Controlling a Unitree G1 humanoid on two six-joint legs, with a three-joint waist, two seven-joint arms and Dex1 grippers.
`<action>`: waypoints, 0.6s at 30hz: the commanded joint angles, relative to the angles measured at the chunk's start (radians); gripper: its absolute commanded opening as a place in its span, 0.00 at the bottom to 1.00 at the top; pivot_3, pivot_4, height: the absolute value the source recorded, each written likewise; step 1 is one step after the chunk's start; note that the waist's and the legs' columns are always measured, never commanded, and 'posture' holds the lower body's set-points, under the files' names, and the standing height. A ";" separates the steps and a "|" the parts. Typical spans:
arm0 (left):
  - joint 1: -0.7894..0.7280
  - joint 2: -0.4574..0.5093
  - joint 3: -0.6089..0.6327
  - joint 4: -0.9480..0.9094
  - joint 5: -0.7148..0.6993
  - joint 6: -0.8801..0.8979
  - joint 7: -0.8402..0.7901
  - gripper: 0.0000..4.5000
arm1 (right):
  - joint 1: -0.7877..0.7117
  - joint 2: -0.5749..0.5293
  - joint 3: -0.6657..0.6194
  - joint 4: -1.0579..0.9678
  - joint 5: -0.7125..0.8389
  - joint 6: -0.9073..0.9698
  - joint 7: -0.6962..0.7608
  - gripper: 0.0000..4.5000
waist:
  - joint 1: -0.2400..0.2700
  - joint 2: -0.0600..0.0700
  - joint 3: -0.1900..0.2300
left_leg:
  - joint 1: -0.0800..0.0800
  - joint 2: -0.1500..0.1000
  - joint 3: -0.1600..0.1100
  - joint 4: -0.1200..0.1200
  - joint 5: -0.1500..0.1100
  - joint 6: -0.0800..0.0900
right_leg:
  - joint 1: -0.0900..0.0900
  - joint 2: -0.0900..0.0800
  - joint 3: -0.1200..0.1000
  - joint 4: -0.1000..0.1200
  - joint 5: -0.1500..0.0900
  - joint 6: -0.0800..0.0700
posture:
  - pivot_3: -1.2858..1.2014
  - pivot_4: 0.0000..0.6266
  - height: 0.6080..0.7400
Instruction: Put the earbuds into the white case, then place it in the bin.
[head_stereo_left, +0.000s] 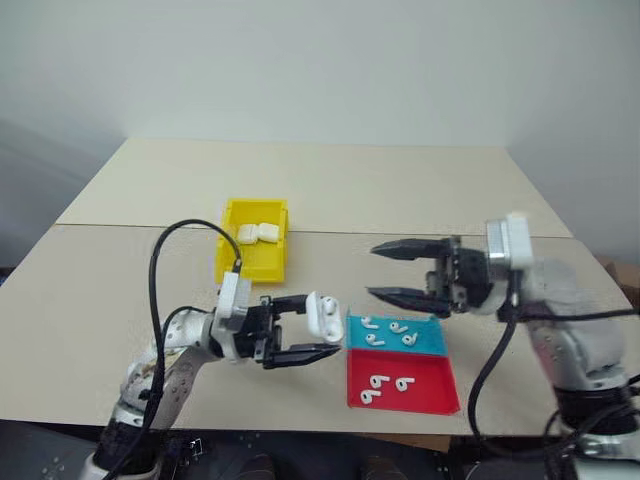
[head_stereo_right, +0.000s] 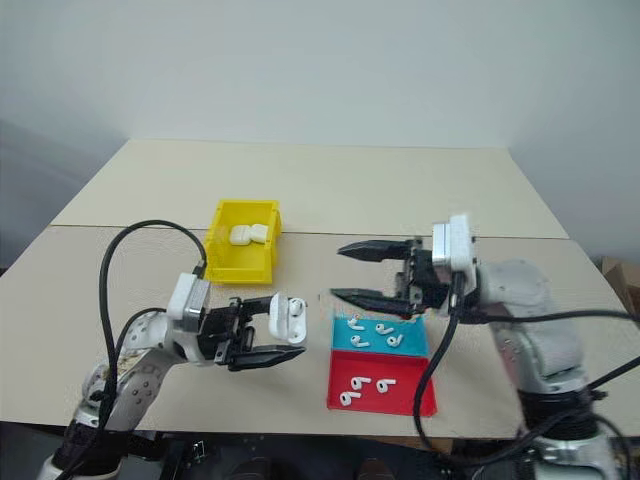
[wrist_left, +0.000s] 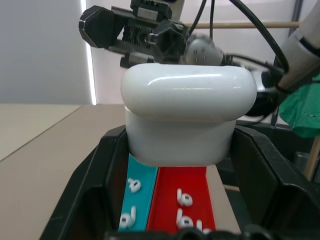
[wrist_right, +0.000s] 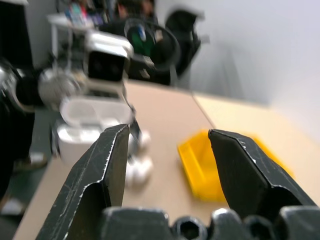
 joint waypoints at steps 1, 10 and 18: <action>0.060 0.029 0.046 -0.011 0.023 -0.069 -0.026 0.61 | -0.068 -0.134 0.037 0.062 -0.099 0.043 0.068 0.67 | -0.002 0.000 0.000 | 0.000 0.000 0.000 0.000 0.000 0.000 | 0.000 0.000 0.000 0.000 0.000 0.000 | 0.52 0.24 1.00; 0.171 0.034 0.056 -0.035 0.082 -0.136 0.012 0.61 | -0.370 -0.252 0.438 0.180 -0.530 -0.100 0.359 0.67 | -0.004 0.003 0.002 | 0.000 0.000 0.002 0.000 0.000 0.000 | -0.002 0.000 0.001 0.000 0.000 0.000 | 0.52 0.24 1.00; 0.213 0.015 0.040 -0.073 0.091 -0.145 0.059 0.61 | -0.496 -0.131 0.676 0.174 -0.796 0.067 0.391 0.67 | 0.001 0.003 0.002 | -0.001 0.001 0.002 0.000 0.000 0.000 | -0.003 0.000 0.001 0.000 0.000 0.000 | 0.52 0.24 1.00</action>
